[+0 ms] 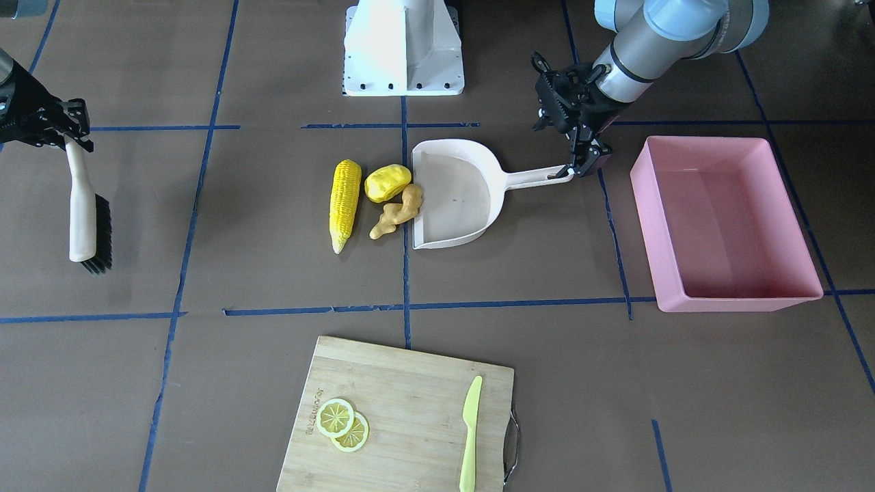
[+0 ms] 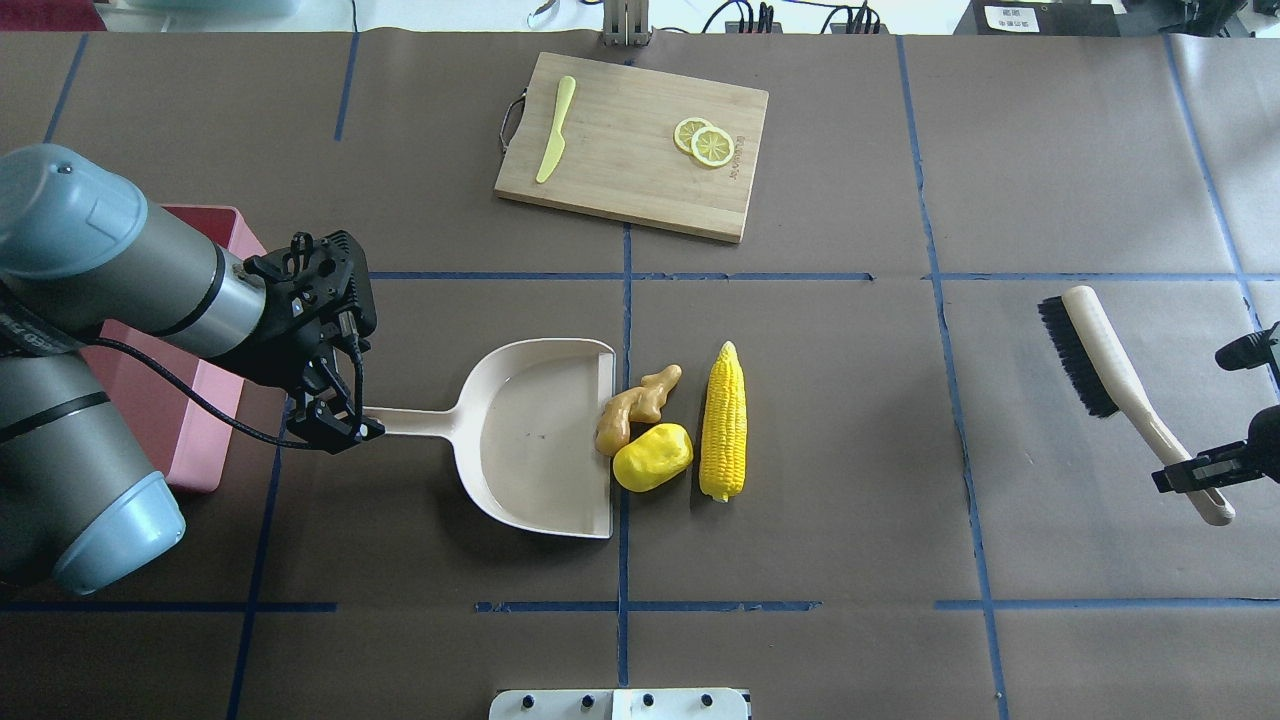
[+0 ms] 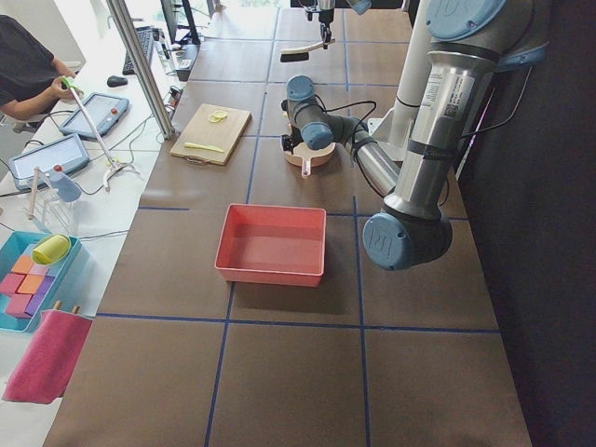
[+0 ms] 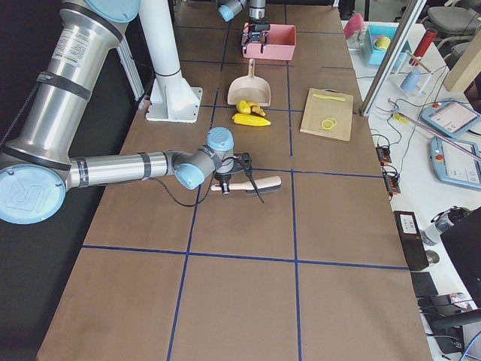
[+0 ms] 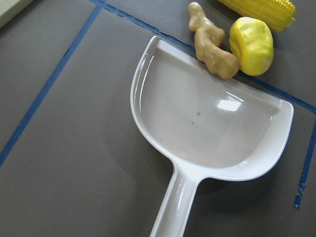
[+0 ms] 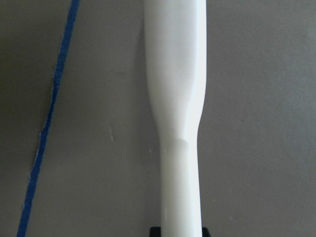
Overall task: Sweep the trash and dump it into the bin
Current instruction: 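Reach the left gripper to the dustpan handle while the right reaches the brush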
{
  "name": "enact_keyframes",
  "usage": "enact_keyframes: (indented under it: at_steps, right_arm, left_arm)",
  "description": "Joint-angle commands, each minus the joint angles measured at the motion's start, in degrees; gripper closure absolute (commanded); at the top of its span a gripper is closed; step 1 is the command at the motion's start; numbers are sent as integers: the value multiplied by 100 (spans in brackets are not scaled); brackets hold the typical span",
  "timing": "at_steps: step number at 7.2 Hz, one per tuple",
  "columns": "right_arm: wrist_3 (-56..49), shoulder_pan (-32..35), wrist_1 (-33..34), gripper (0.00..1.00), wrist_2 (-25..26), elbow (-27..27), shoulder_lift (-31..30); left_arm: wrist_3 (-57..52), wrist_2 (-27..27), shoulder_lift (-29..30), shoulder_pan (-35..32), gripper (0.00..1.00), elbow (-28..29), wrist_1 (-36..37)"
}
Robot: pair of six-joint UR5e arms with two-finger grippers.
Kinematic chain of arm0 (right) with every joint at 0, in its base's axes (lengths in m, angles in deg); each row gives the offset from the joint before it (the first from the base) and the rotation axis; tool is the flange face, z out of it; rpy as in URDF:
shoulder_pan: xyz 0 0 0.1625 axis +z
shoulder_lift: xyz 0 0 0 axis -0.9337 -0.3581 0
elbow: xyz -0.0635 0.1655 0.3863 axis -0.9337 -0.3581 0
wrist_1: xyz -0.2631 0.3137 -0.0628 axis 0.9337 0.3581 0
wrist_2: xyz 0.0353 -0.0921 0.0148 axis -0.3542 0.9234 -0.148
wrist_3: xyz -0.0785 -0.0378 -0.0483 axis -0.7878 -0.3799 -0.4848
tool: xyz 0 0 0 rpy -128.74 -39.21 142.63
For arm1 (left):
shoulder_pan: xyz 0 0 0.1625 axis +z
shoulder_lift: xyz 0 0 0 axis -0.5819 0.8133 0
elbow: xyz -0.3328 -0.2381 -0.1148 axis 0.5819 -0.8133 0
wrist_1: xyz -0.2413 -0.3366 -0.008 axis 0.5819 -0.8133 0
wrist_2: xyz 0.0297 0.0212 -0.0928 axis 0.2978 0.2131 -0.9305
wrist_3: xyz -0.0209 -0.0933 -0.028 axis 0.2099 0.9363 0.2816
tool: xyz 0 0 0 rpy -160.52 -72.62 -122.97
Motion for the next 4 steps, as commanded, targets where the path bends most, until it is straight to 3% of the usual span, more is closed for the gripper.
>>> enact_keyframes:
  at_steps: [1, 4]
  right_arm:
    - [51, -119, 6, 100, 8, 287, -5]
    - [1716, -891, 6, 100, 306, 586, 240]
  left_arm:
    - [-1066, 715, 107, 391, 0, 130, 98]
    - [-1096, 735, 283, 471, 0, 507, 81]
